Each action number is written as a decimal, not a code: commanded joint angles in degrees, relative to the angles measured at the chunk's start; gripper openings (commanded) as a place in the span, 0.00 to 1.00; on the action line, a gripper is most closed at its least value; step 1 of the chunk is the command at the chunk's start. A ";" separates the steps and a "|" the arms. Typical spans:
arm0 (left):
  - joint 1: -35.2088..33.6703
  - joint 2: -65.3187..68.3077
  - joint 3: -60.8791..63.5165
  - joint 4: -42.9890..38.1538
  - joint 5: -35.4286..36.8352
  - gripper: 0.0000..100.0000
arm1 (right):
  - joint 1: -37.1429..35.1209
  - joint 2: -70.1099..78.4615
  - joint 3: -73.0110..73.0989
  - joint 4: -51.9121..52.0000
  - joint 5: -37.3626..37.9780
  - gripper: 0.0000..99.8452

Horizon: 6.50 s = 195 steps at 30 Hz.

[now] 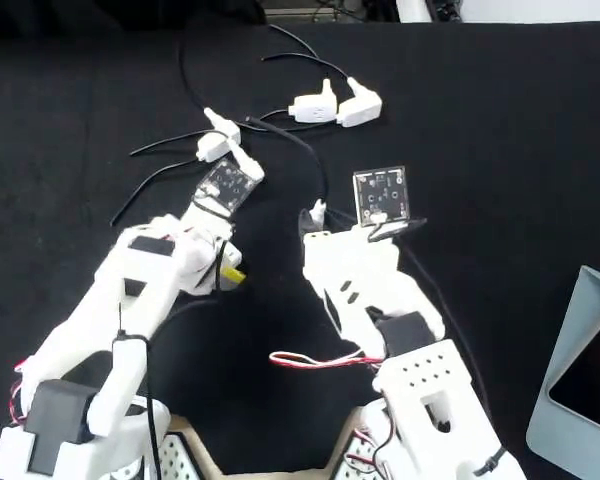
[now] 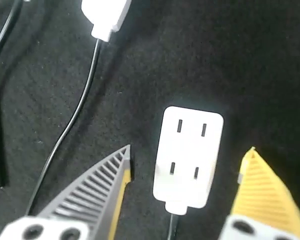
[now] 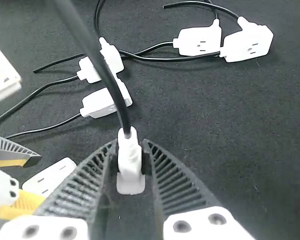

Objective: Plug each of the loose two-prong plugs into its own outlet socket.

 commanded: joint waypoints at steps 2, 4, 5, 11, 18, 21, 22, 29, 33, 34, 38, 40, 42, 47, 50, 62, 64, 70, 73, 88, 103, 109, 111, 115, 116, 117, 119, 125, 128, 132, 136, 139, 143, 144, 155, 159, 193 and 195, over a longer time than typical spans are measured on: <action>-2.68 -2.81 -7.78 8.09 5.01 0.34 | -4.48 -0.92 -0.84 -2.11 -0.44 0.01; -4.53 -5.27 -7.69 8.88 7.74 0.34 | -6.24 -0.84 -0.48 -4.40 -0.18 0.01; -5.49 -6.86 -7.25 9.49 8.79 0.34 | -7.03 -0.57 -0.48 -5.27 -0.18 0.01; -10.68 -21.63 0.13 10.37 17.05 0.34 | -12.40 8.84 -0.84 -11.52 -0.09 0.01; -18.77 -36.13 7.87 10.37 28.31 0.34 | -17.93 19.82 -1.80 -20.48 3.96 0.01; -21.67 -37.19 9.27 10.29 30.95 0.34 | -18.99 24.31 -4.53 -21.01 4.40 0.01; -22.55 -37.19 9.36 10.29 31.82 0.34 | -19.34 25.98 -5.67 -21.01 4.40 0.01; -26.77 -37.27 9.36 9.85 35.60 0.34 | -20.31 36.09 -12.00 -21.36 6.95 0.01; -26.77 -37.71 11.38 7.03 35.60 0.34 | -20.13 40.22 -12.18 -27.78 8.18 0.01; -26.77 -37.71 11.56 6.77 35.60 0.34 | -20.04 41.36 -12.18 -28.84 8.18 0.01; -26.77 -37.80 11.65 6.77 35.60 0.34 | -20.04 46.11 -12.18 -32.88 9.05 0.01; -26.77 -37.80 11.65 6.77 35.60 0.34 | -19.34 48.22 -12.18 -35.60 9.41 0.01; -26.77 -37.80 11.65 6.77 35.60 0.34 | -18.55 49.89 -12.18 -37.63 10.64 0.01; -26.77 -37.80 11.74 6.77 35.60 0.34 | -17.49 52.00 -12.26 -40.18 10.81 0.01; -26.77 -37.80 11.74 6.77 35.60 0.34 | -17.67 52.26 -12.26 -40.18 10.81 0.01; -26.77 -37.80 11.74 6.77 35.60 0.34 | -17.76 52.62 -12.53 -40.26 10.46 0.01; -26.77 -37.80 11.74 6.77 35.60 0.34 | -17.76 52.62 -12.44 -40.26 10.46 0.01; -26.77 -37.80 11.65 6.77 35.60 0.34 | -17.85 56.04 -11.74 -46.77 10.46 0.01; -26.77 -37.80 11.65 6.77 35.60 0.34 | -17.85 59.82 -11.65 -50.11 10.81 0.01; -25.54 -37.80 11.74 6.77 35.34 0.34 | -17.85 48.75 -4.00 -45.54 10.64 0.01; -13.49 -37.19 7.96 -0.09 35.87 0.34 | -17.85 37.05 -1.36 -45.10 10.81 0.01; -12.53 -37.19 10.24 -4.04 37.80 0.34 | -17.93 29.93 2.07 -44.22 10.81 0.01; -10.51 -37.45 10.42 -3.87 37.71 0.34 | -18.64 29.14 1.45 -41.14 10.73 0.01; -5.67 -37.80 11.65 -3.87 37.54 0.34 | -19.78 29.14 0.22 -36.92 10.46 0.01; -4.79 -37.80 11.91 -3.78 36.84 0.34 | -19.69 29.14 -0.04 -36.57 10.46 0.01; -4.26 -37.80 12.09 -3.34 35.16 0.34 | -19.52 29.14 0.04 -36.57 10.46 0.01; -3.56 -37.80 12.18 -1.93 32.26 0.34 | -19.43 29.14 0.13 -36.57 10.46 0.01; -1.71 -37.89 11.74 2.55 28.40 0.34 | -19.43 29.14 0.04 -36.48 10.46 0.01; -1.63 -37.89 11.74 3.69 26.29 0.34 | -19.16 29.14 0.13 -36.40 10.46 0.01; -4.79 -37.89 11.56 3.43 27.34 0.34 | -17.23 29.14 -1.63 -32.26 10.37 0.01; -12.88 -37.89 10.07 3.43 33.76 0.34 | -16.62 29.14 -6.29 -23.47 7.82 0.01; -18.68 -37.89 10.15 3.43 38.42 0.34 | -16.70 29.14 -9.63 -18.46 6.33 0.01; -23.08 -37.89 10.33 3.43 41.05 0.34 | -16.97 30.11 -11.30 -17.85 6.59 0.01; -23.52 -37.89 10.42 3.43 41.32 0.34 | -16.97 31.08 -11.82 -18.02 6.77 0.01; -23.96 -37.89 10.59 3.43 41.32 0.34 | -17.58 42.77 -14.55 -22.33 6.51 0.01; -24.04 -37.89 10.59 3.43 41.32 0.34 | -17.58 43.21 -14.02 -22.15 6.42 0.01; -24.04 -37.89 10.59 3.43 40.97 0.34 | -19.96 42.68 -11.38 -18.37 6.42 0.01; -24.04 -37.89 10.59 3.43 40.97 0.34 | -19.96 43.12 -11.38 -18.37 6.42 0.01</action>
